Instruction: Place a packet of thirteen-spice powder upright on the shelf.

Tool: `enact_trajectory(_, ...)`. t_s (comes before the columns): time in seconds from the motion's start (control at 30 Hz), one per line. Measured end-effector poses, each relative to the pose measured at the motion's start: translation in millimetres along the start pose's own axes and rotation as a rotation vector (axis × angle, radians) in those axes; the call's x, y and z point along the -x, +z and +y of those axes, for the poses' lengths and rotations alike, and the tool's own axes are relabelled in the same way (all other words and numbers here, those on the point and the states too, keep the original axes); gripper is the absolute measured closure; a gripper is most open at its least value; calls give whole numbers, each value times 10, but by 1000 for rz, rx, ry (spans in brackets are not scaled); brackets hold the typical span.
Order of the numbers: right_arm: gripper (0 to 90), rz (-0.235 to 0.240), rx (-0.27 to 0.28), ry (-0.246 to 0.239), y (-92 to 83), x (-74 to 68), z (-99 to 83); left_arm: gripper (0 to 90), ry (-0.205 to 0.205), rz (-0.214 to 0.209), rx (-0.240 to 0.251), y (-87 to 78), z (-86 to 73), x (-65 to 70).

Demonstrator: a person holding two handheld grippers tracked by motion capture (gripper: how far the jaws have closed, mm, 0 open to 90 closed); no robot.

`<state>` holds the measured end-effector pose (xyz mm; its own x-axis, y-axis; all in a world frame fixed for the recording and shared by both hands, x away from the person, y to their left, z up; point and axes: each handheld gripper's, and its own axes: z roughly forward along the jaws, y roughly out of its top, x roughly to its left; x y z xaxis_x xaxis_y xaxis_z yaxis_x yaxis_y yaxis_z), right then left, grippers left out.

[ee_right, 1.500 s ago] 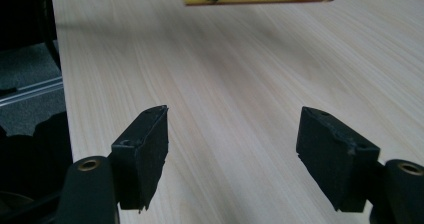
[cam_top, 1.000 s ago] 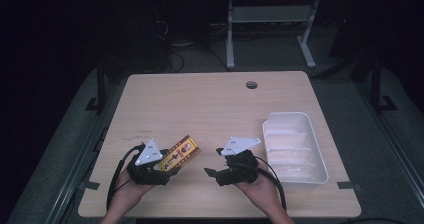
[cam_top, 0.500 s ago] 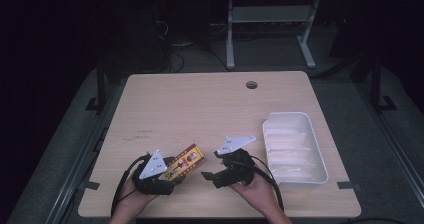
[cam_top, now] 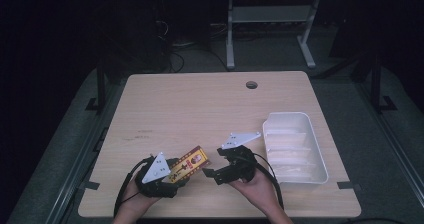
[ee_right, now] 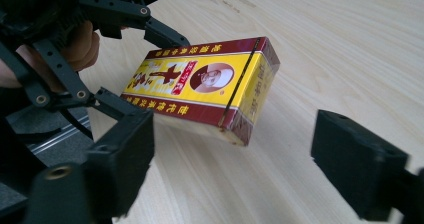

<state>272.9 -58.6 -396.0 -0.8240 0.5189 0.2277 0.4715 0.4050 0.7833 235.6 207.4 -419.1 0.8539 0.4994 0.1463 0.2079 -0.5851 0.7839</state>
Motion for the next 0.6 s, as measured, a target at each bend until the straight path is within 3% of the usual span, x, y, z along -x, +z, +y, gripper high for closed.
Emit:
enact_trajectory(0.3, 221, 16, -19, 64, 37, 53, -5, 323, 44, -21, -7, 61, 26, 89)
enact_trajectory(0.6, 272, 28, -18, 133, 74, 117, -47, 323, 49, -42, 3, 72, 39, 127)
